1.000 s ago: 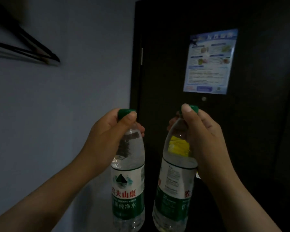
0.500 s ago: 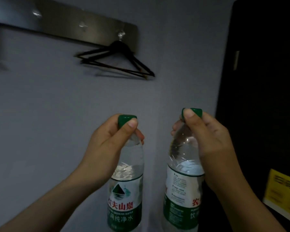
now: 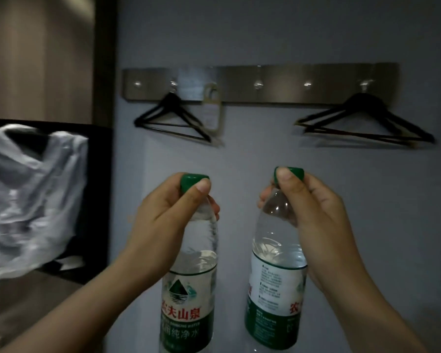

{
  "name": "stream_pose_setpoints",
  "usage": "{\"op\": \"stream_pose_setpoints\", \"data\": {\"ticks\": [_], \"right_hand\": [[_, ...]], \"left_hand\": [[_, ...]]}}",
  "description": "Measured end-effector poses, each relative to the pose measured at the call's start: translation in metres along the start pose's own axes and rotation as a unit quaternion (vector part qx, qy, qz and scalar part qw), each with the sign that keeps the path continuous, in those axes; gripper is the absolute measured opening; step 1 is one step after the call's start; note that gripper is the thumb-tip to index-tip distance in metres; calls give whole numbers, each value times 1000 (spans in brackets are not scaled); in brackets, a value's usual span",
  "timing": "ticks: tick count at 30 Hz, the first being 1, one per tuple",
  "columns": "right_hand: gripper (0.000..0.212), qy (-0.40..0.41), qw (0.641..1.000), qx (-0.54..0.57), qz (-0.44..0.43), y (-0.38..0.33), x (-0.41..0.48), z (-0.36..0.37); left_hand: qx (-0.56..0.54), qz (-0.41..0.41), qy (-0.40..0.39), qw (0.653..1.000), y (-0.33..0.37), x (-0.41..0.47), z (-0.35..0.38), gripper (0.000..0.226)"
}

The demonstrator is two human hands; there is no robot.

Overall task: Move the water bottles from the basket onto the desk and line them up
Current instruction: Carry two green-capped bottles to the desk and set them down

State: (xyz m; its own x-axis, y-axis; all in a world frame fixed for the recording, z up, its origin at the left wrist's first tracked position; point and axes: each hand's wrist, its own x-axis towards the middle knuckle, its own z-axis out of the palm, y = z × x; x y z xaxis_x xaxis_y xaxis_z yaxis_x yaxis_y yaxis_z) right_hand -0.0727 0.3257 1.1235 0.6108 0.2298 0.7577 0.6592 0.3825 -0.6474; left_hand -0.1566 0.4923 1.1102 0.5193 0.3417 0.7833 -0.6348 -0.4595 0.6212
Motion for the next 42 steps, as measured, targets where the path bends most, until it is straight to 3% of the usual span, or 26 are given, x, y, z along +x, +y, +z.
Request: {"op": "stream_pose_setpoints", "data": {"ticks": [15,26,42], "right_hand": [[29,-162,971,178,3,47,-2,271],[31,-245,923,297,14,109,23,419],[28,-332,871,361,39,209,64,611]], "left_hand": [[177,-10,142,974,11,-28,-246,27],[296,-13,221,929,-24,-8,-354,31],[384,-50,296,873,-109,46,-486,39]]}}
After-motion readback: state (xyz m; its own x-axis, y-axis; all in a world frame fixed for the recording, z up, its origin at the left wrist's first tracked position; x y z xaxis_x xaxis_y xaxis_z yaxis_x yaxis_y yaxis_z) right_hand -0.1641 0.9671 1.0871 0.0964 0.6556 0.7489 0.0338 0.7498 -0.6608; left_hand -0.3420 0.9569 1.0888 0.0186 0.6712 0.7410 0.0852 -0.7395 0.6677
